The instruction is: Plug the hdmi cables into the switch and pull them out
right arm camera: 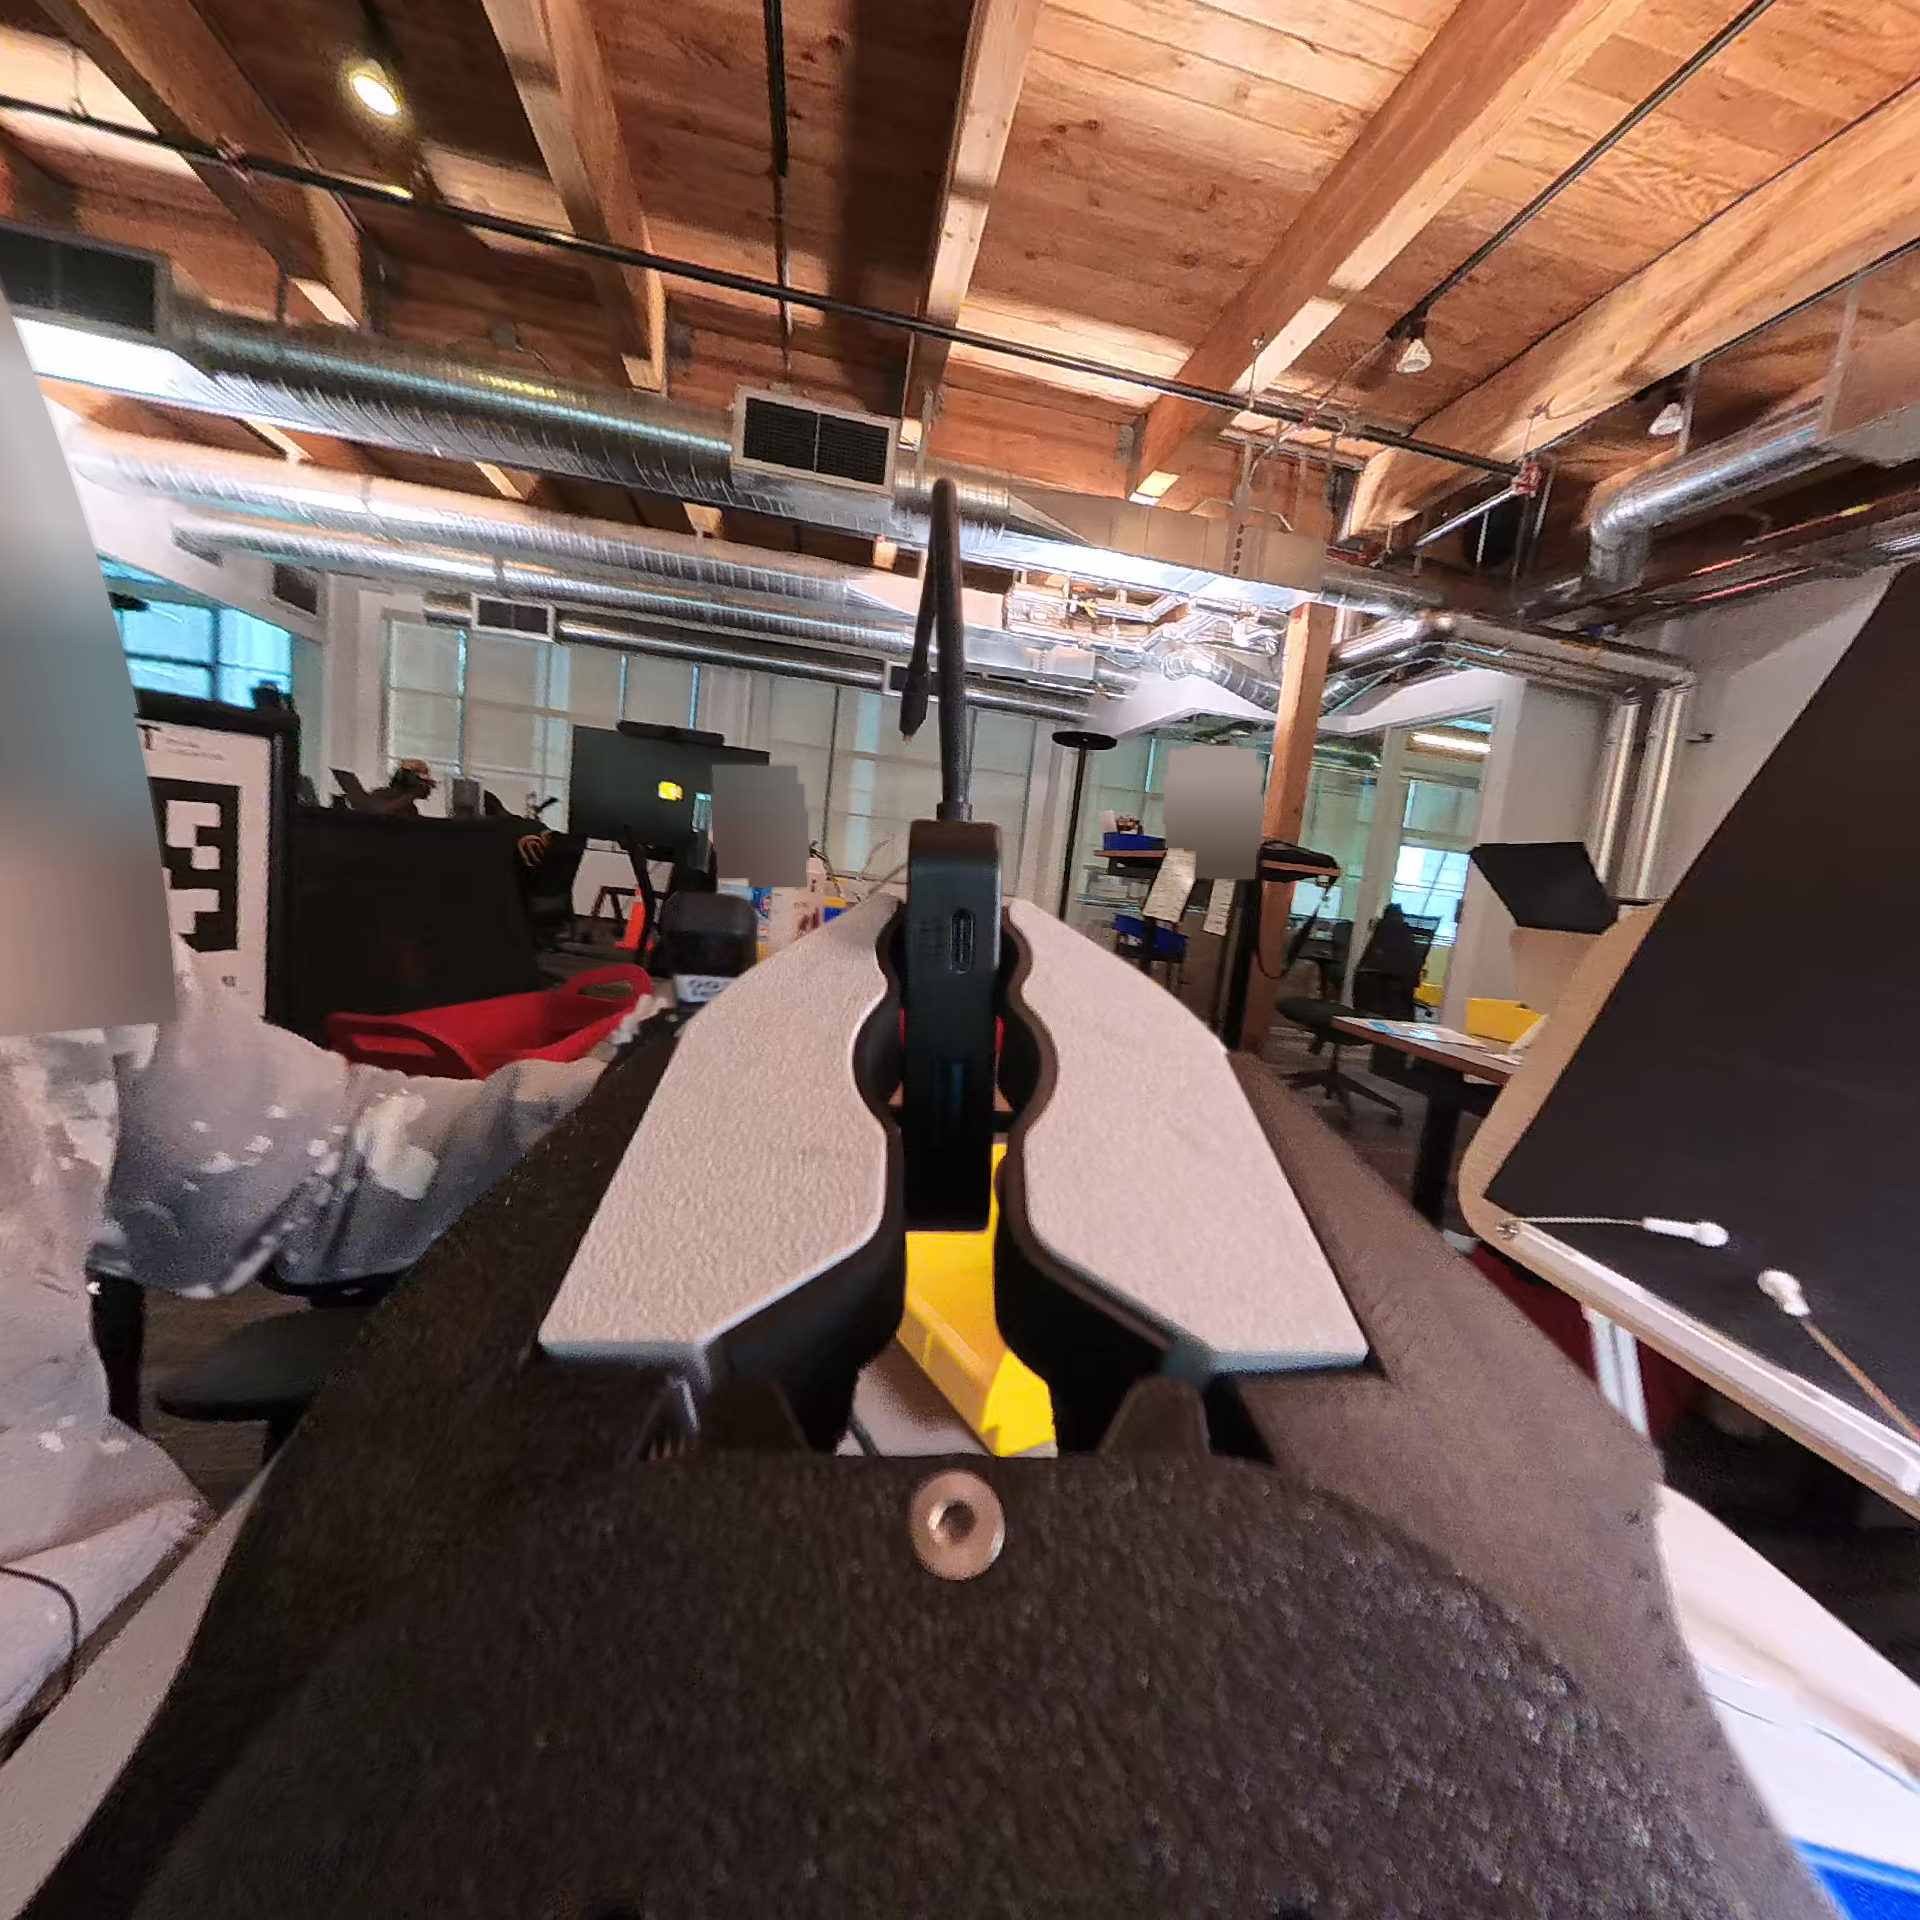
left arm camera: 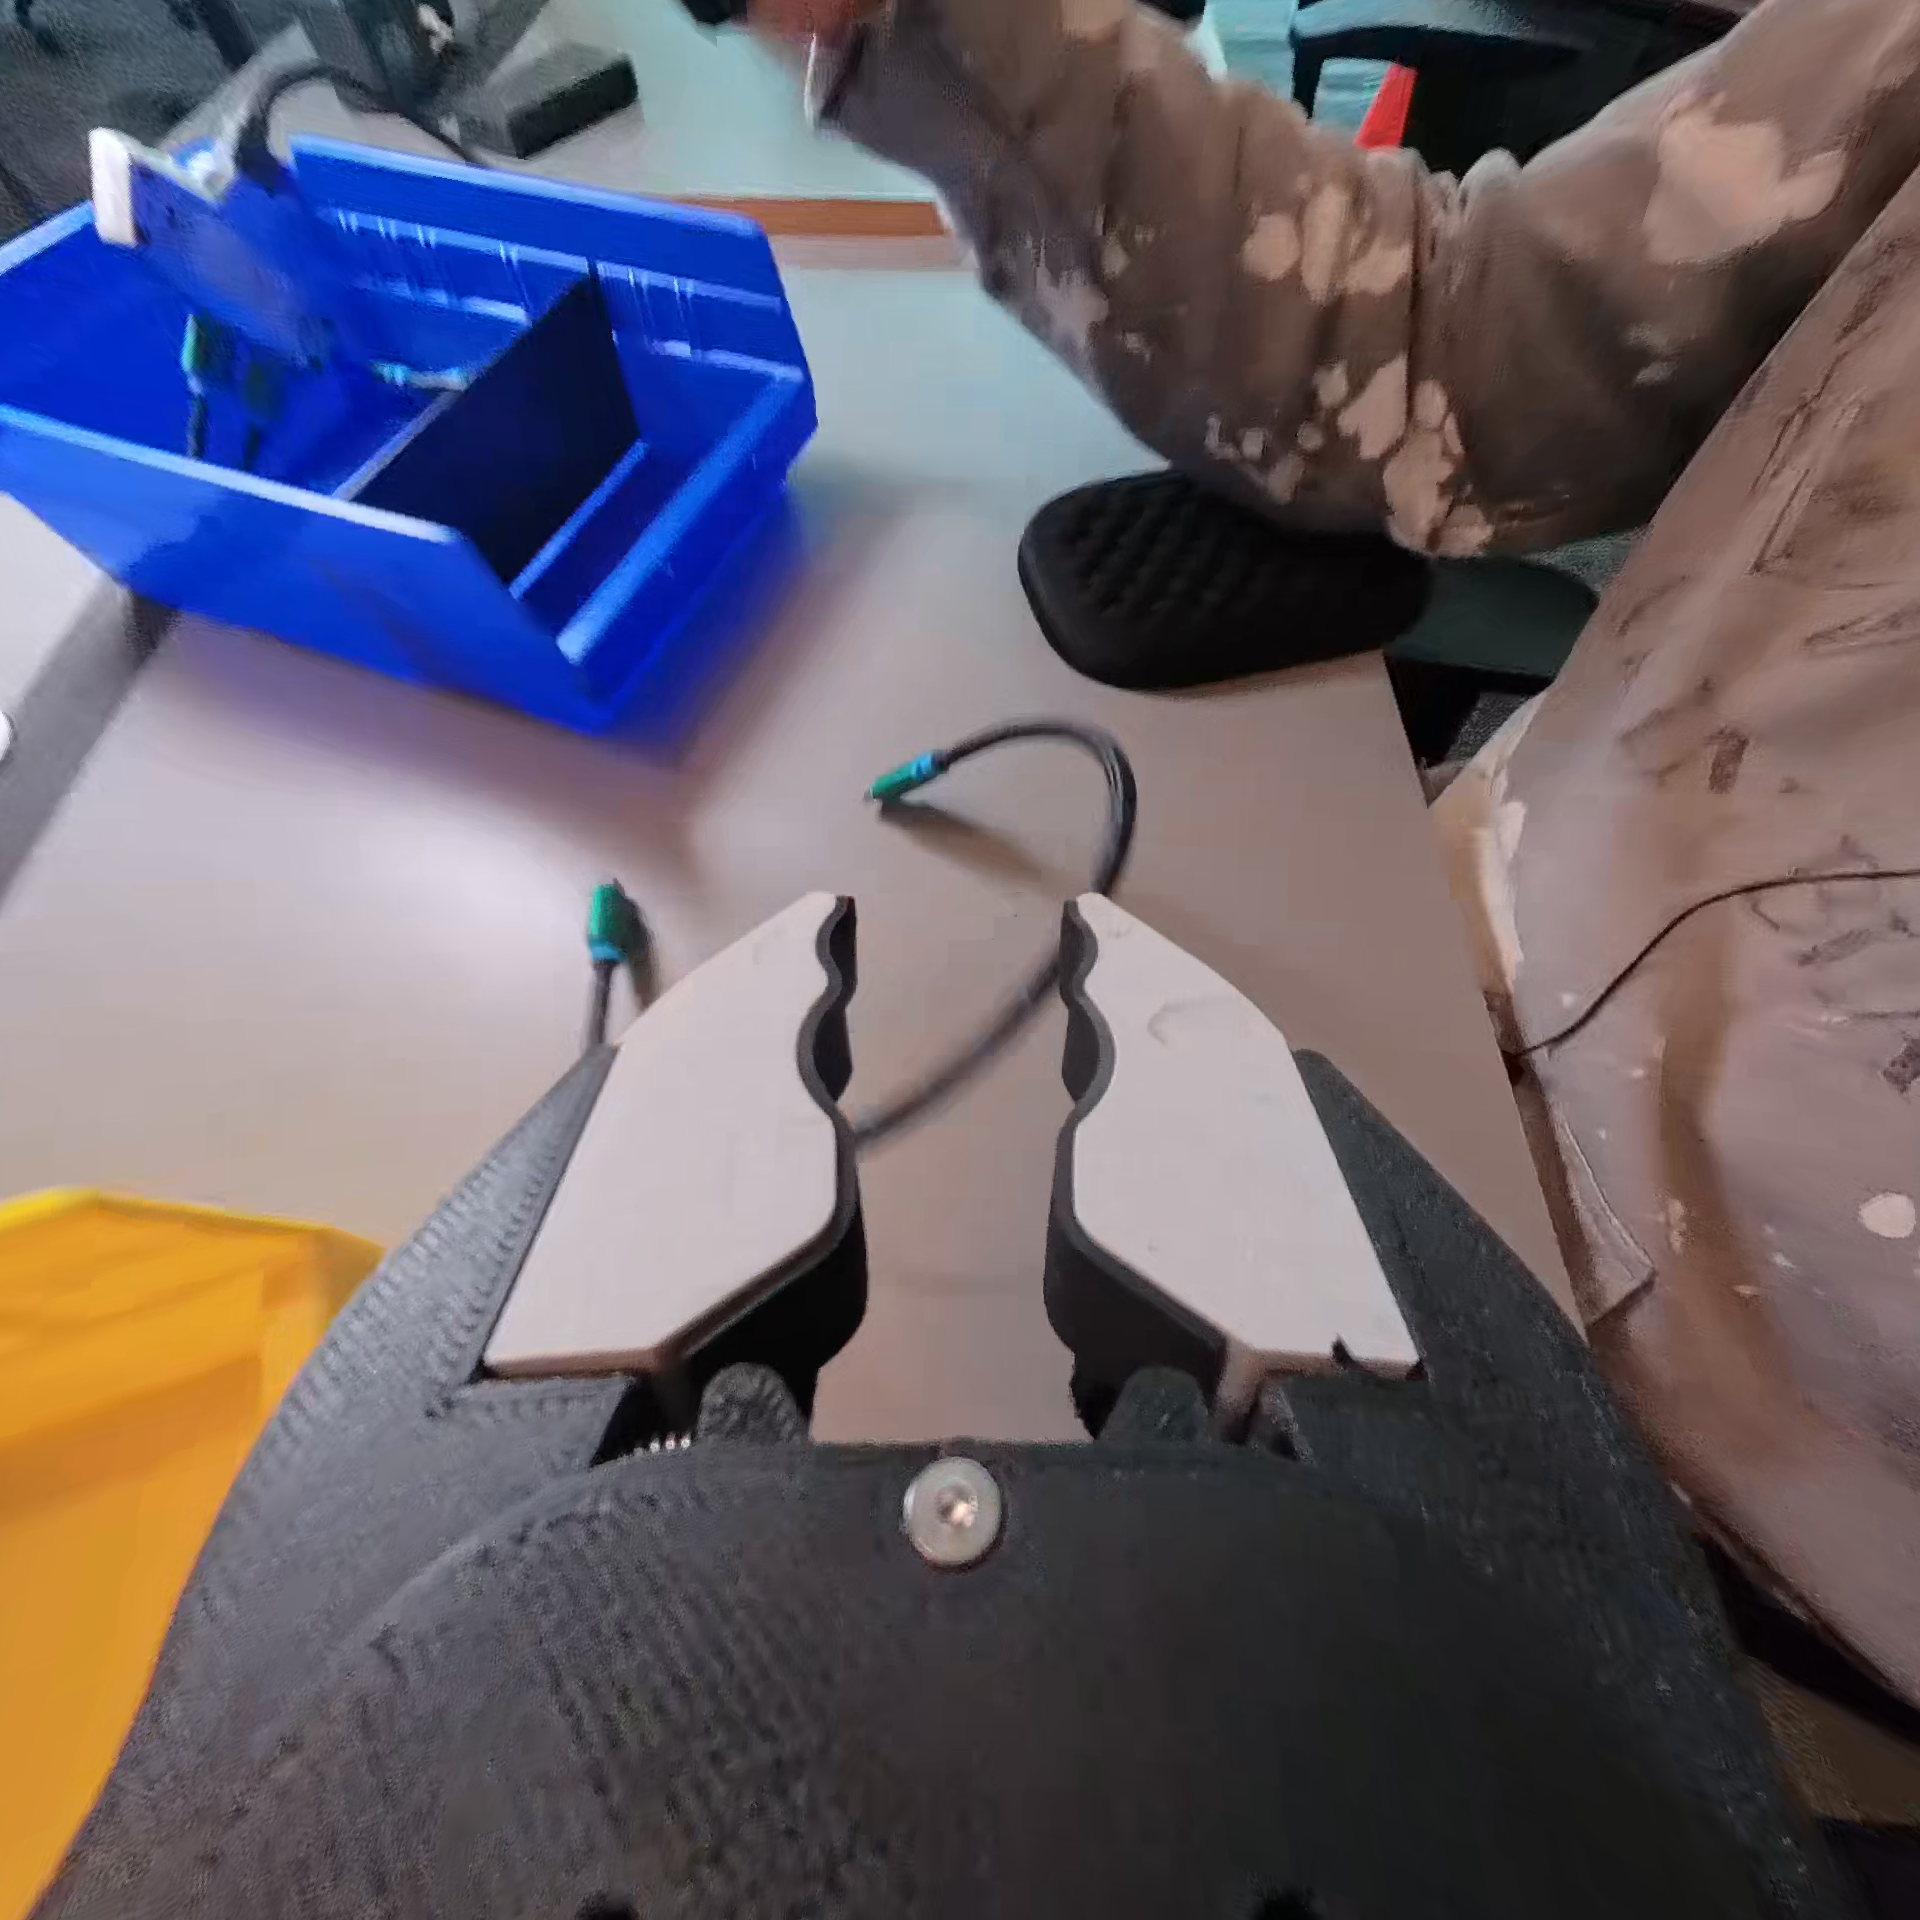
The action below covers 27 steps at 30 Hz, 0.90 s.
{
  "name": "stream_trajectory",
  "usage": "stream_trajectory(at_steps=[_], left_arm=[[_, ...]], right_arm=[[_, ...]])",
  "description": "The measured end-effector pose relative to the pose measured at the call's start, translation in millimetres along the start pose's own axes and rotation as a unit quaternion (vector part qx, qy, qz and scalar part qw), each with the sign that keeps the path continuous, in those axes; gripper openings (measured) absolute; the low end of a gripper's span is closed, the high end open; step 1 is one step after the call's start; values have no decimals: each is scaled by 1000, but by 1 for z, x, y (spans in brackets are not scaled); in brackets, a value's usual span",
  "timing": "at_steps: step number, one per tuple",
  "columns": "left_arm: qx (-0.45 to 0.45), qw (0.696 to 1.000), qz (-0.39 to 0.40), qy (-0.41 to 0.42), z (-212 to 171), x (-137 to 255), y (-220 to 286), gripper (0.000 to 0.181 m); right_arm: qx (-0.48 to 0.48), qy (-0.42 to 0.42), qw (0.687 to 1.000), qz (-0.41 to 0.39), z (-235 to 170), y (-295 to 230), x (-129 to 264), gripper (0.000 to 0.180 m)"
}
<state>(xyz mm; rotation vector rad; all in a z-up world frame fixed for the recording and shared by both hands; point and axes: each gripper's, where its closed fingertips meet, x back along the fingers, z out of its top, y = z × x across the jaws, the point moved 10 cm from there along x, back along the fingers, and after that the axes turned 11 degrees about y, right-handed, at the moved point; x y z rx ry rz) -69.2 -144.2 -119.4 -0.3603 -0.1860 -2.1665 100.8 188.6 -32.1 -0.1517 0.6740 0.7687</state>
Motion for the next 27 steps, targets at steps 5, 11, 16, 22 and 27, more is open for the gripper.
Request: stream_trajectory(at_steps=[5, 11, 16, 22, 27], left_arm=[[-16, 997, -26, 70, 35, 8, -20, 33], [-31, 988, 31, 149, 65, -20, -36, 31], [-19, 976, 29, 213, 94, -61, -40, 33], [-51, 975, 28, 214, 102, -78, -41, 29], [-33, 986, 17, 162, 87, -57, -55, 15]], right_arm=[[-49, 40, 998, 26, -7, 4, 1, 14], [-132, 107, 982, 76, -19, 8, -1, 13], [-183, 112, 971, 108, -44, 1, -18, 13], [-179, 28, 978, 102, -78, -7, -39, 13], [-97, -120, 985, 80, -91, -12, -46, 13]])
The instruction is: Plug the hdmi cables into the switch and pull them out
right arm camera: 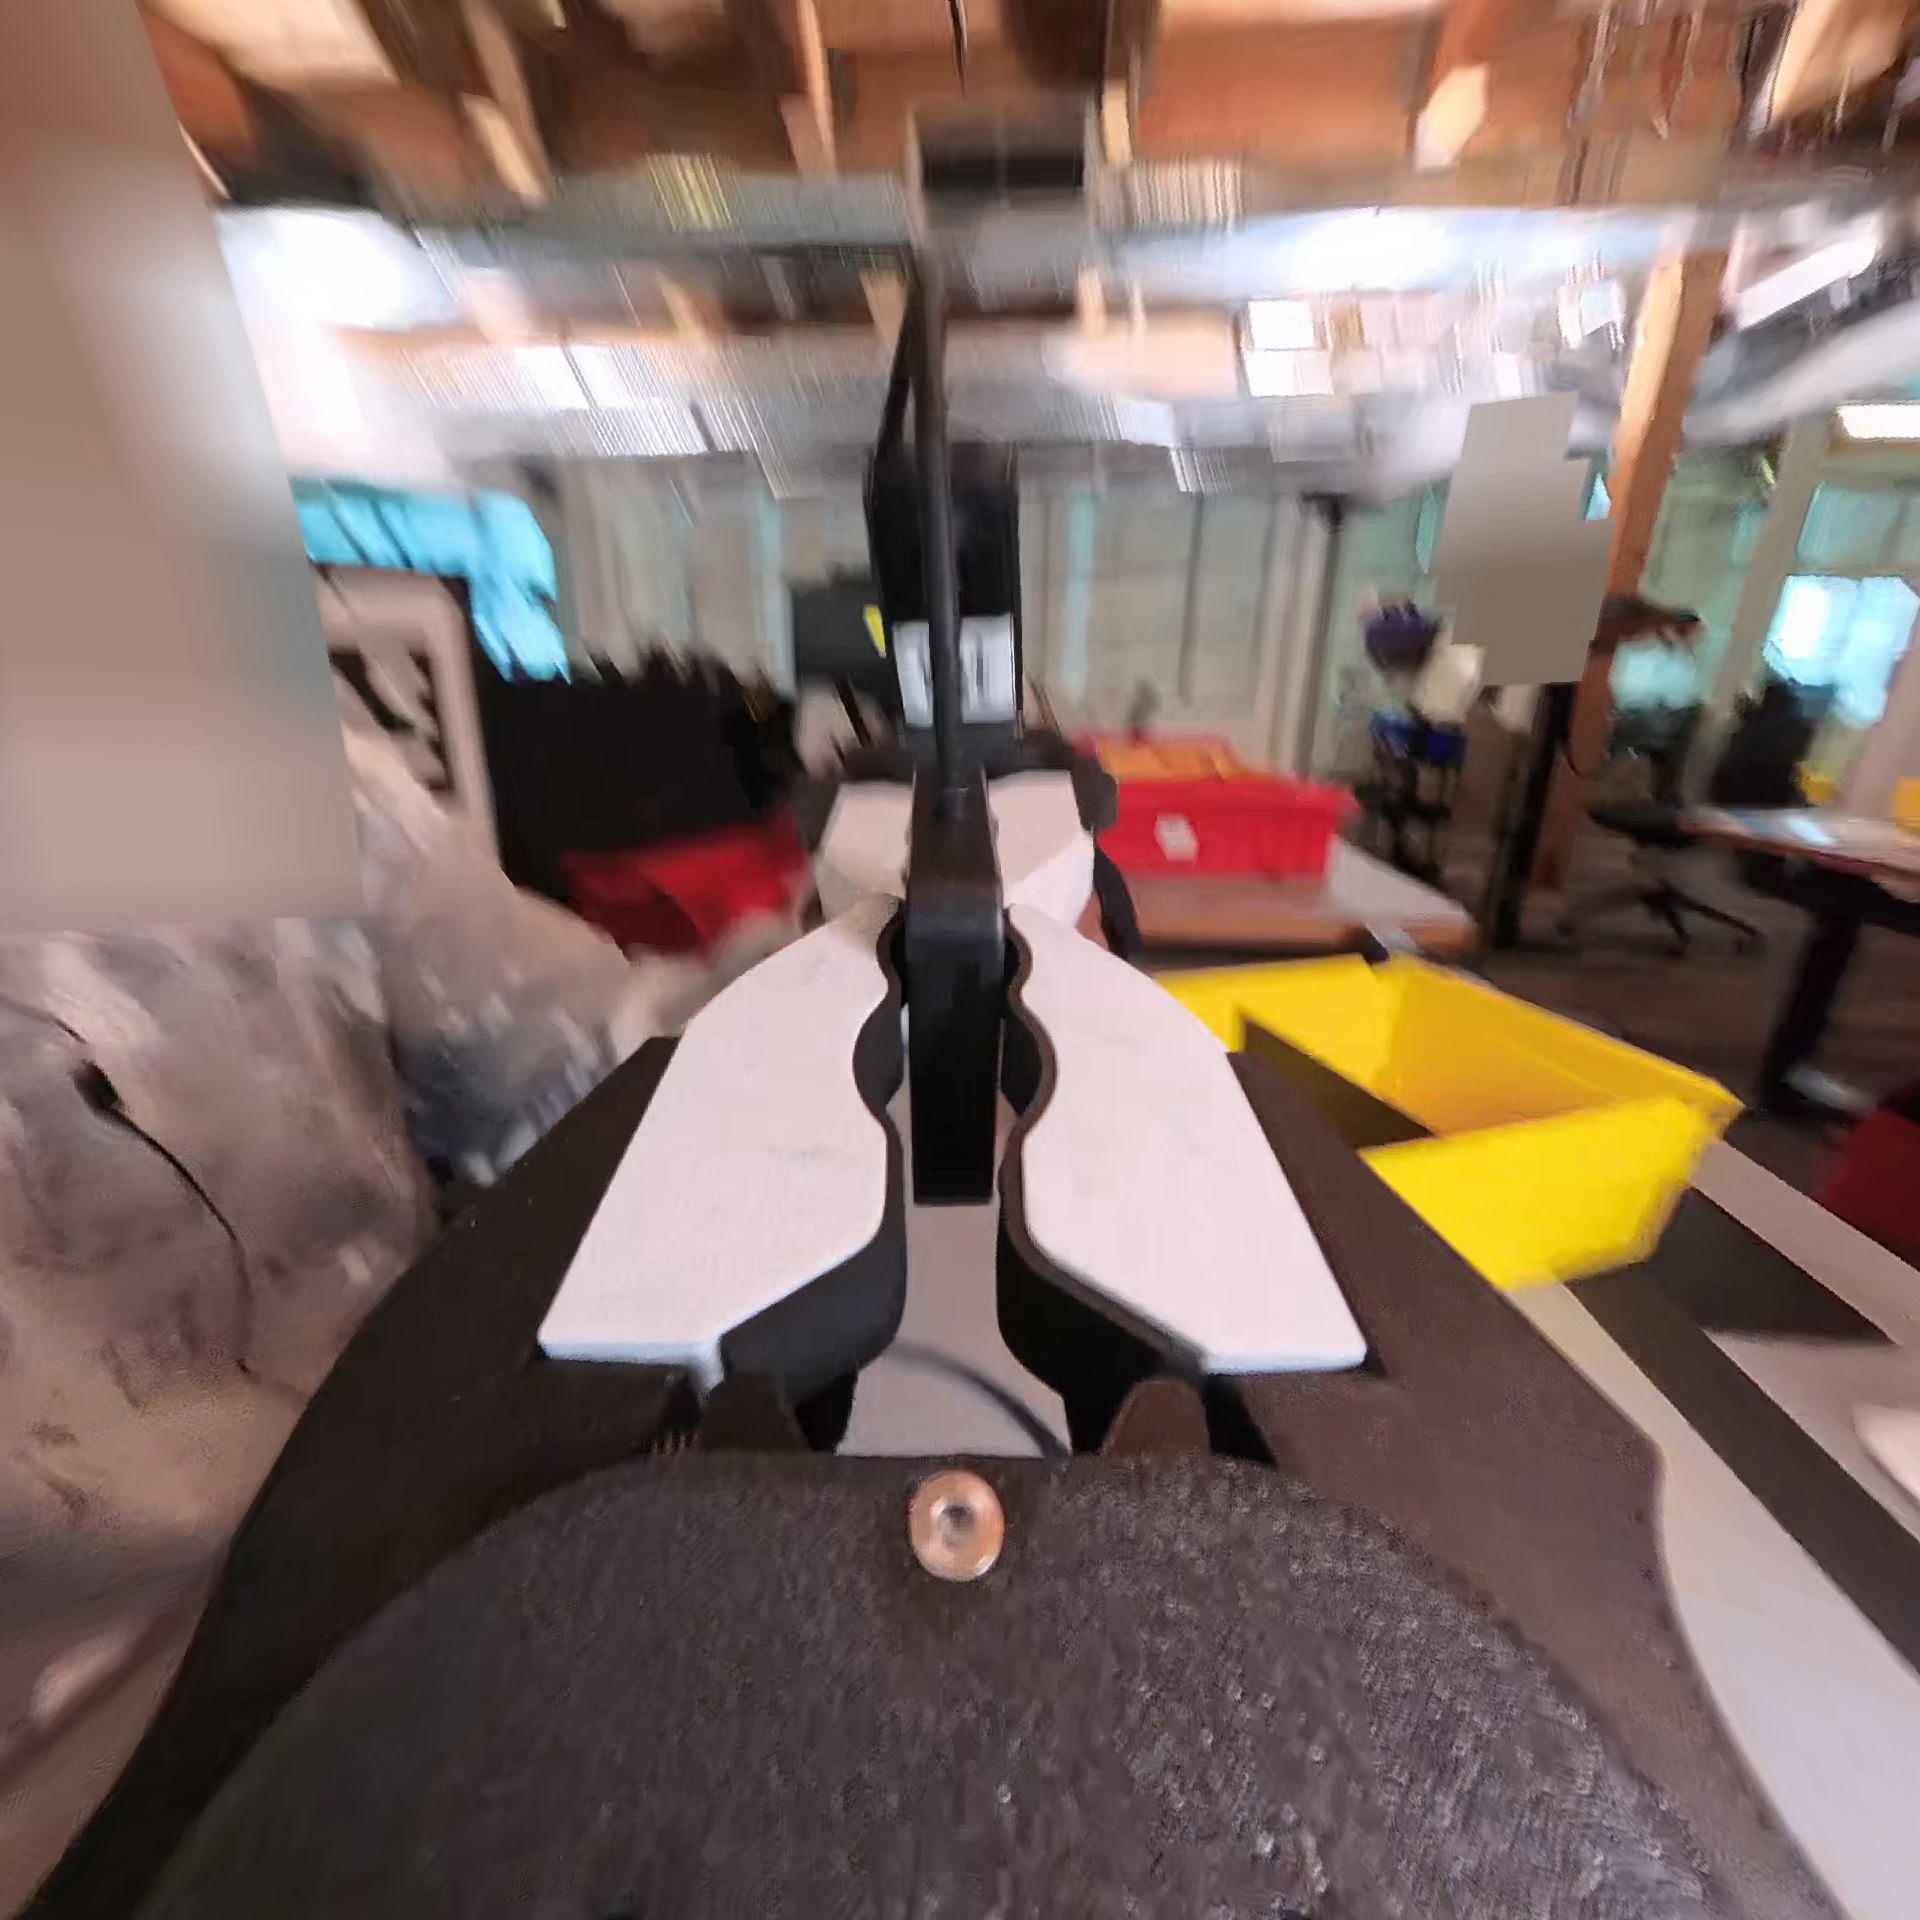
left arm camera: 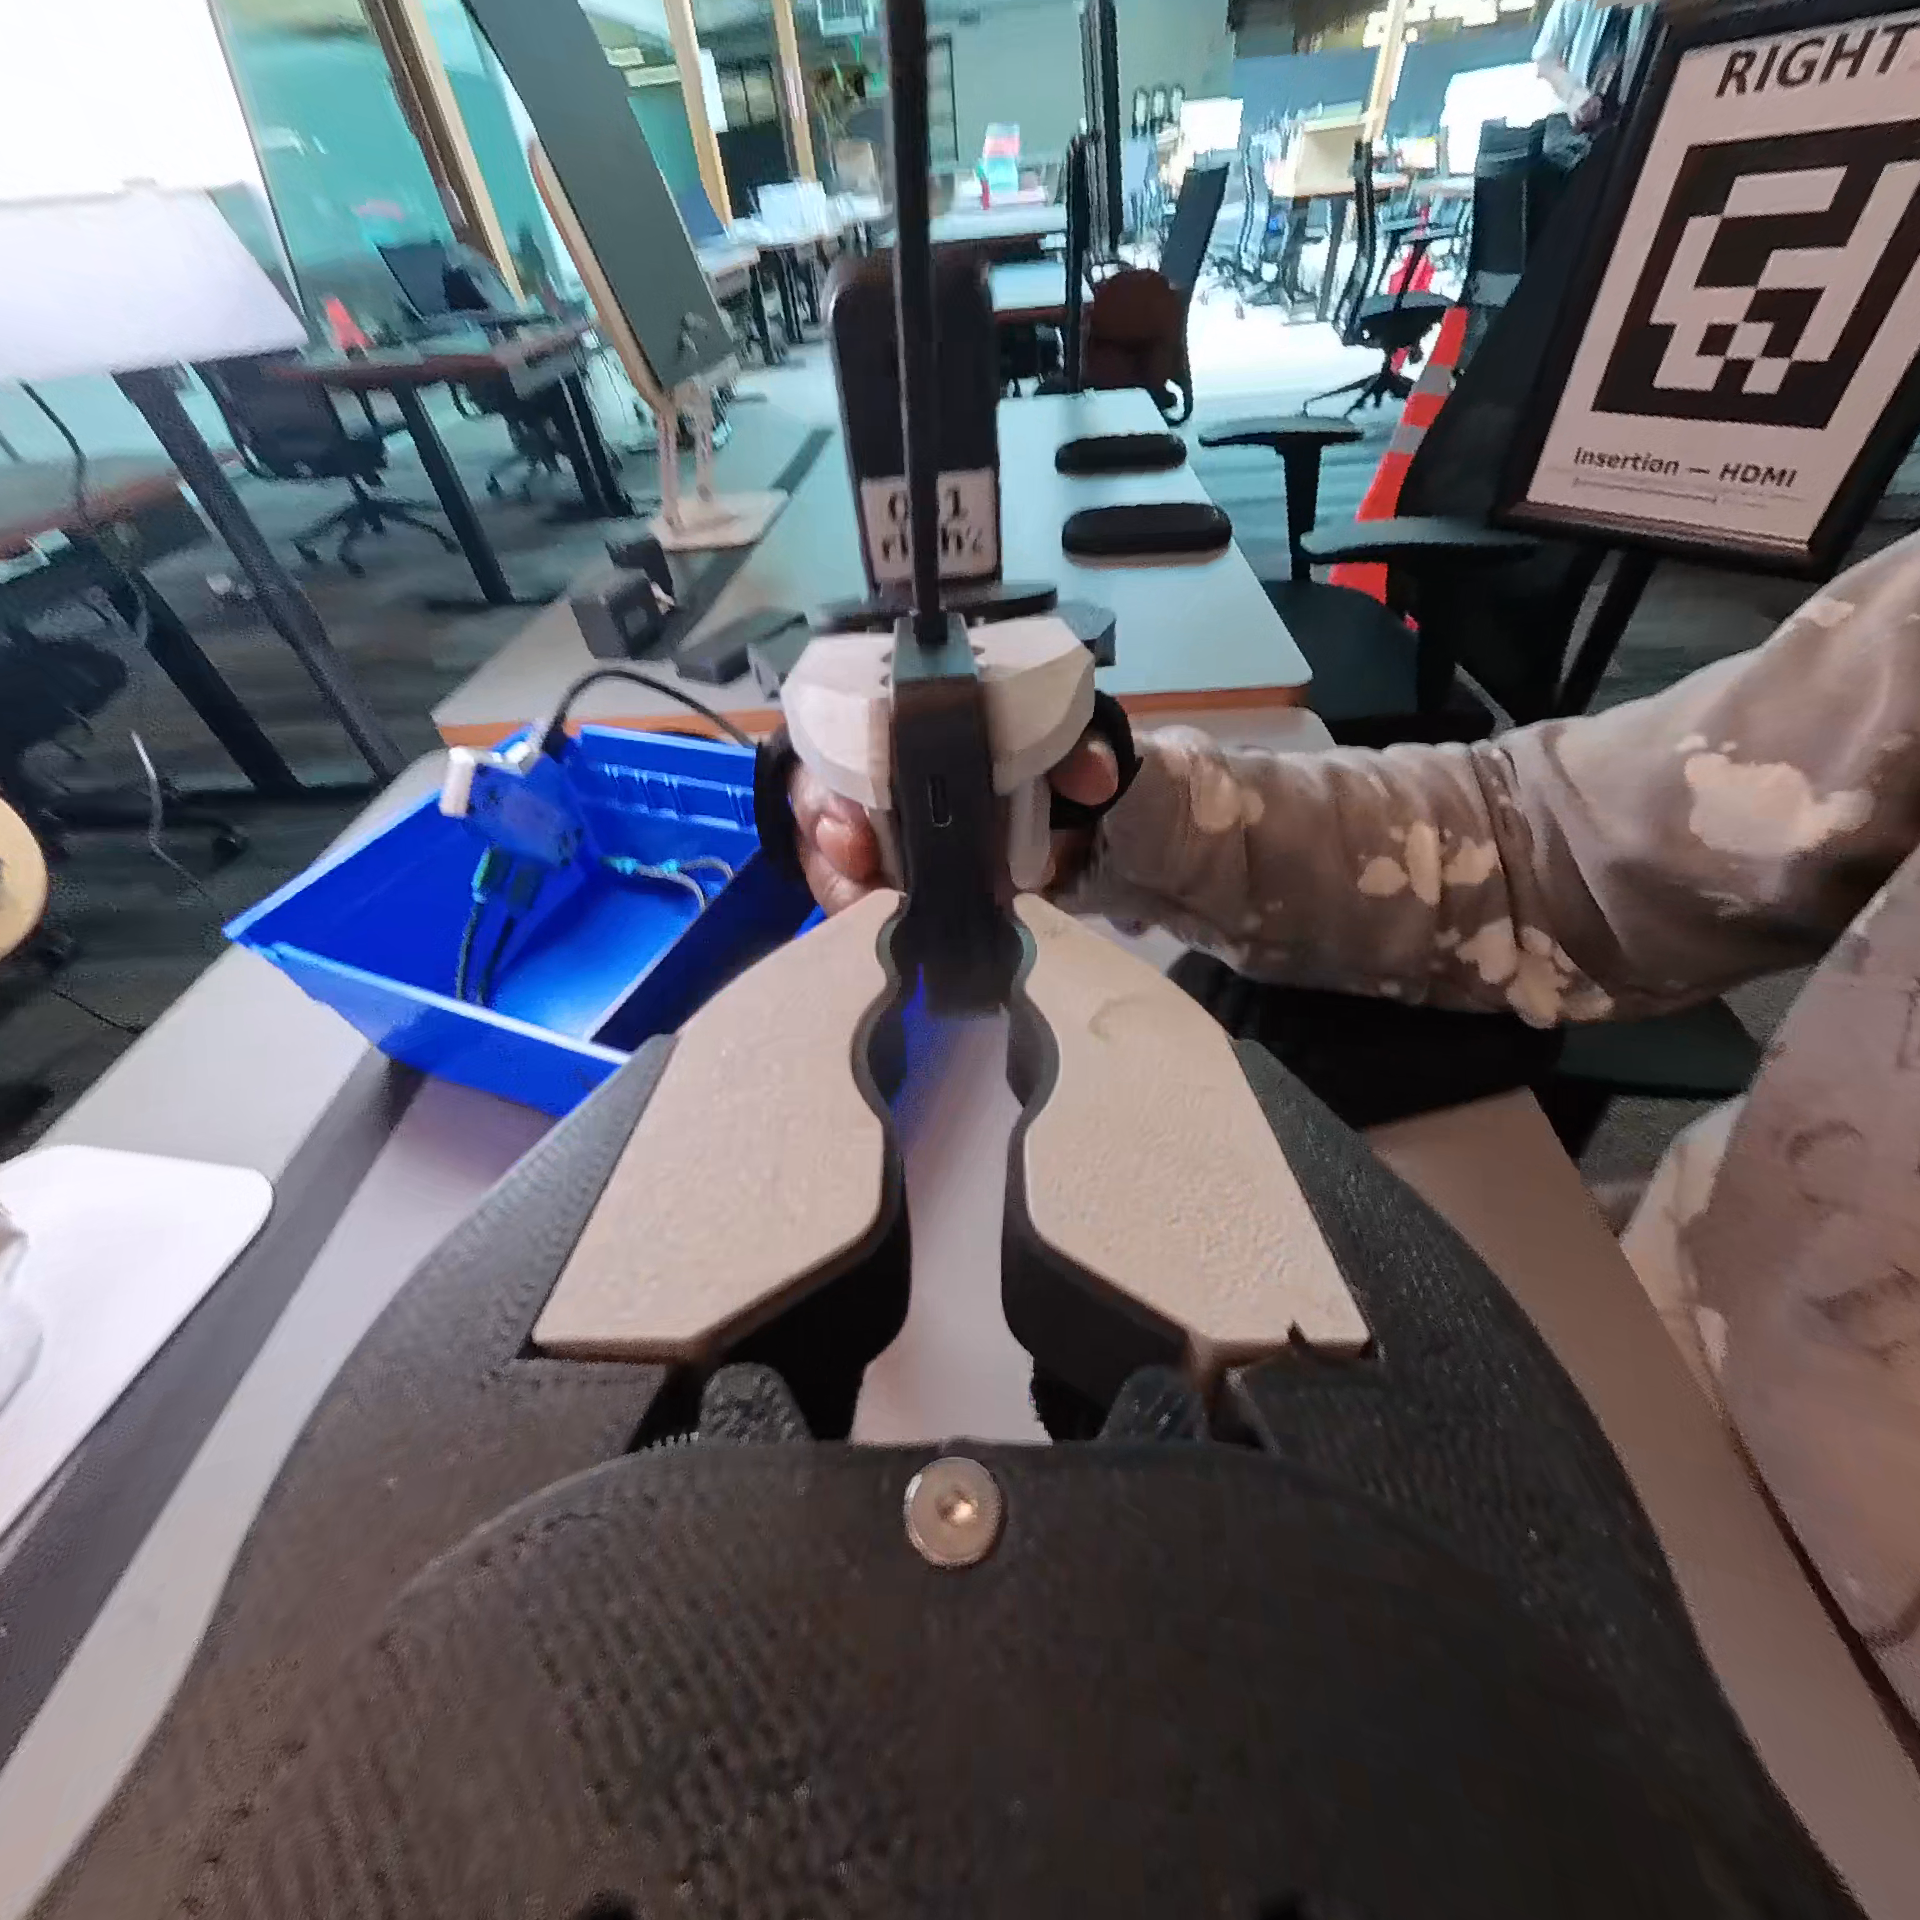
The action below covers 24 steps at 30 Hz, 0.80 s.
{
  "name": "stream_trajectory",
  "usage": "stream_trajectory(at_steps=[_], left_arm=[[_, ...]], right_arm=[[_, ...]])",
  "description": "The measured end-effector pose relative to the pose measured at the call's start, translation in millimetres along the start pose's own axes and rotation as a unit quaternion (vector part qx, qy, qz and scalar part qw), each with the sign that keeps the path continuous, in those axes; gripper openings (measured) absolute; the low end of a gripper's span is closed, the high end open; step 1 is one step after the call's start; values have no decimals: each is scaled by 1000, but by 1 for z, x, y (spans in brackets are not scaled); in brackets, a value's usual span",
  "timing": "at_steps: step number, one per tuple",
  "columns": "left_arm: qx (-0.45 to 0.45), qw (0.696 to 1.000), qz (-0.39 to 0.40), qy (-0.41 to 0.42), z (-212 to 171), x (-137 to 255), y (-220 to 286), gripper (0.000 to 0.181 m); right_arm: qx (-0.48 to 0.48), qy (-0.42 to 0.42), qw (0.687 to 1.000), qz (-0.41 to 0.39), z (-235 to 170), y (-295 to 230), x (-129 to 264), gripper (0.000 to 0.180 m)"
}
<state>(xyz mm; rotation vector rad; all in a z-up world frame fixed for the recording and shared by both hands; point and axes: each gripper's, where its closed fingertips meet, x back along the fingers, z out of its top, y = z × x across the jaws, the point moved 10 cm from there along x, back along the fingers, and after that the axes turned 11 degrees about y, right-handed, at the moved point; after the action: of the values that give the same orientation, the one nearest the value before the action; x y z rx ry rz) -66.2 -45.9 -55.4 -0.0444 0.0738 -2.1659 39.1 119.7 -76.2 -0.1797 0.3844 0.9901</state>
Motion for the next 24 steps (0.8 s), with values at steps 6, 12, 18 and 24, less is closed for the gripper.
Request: stream_trajectory(at_steps=[6, 12, 18, 24], left_arm=[[43, 997, -26, -58, -12, 7, -11, 14], [44, 998, 0, -54, -17, 4, -14, 20], [40, 989, 0, -146, -41, -13, -11, 28], [108, 958, -13, -267, -98, -47, -4, 27]], right_arm=[[52, -115, 992, -28, -5, -4, -7, 14], [49, -84, 995, -40, 5, -1, 2, 14], [56, 13, 996, -64, 39, -1, 36, 14], [81, 54, 990, -98, 60, -4, 61, 14]])
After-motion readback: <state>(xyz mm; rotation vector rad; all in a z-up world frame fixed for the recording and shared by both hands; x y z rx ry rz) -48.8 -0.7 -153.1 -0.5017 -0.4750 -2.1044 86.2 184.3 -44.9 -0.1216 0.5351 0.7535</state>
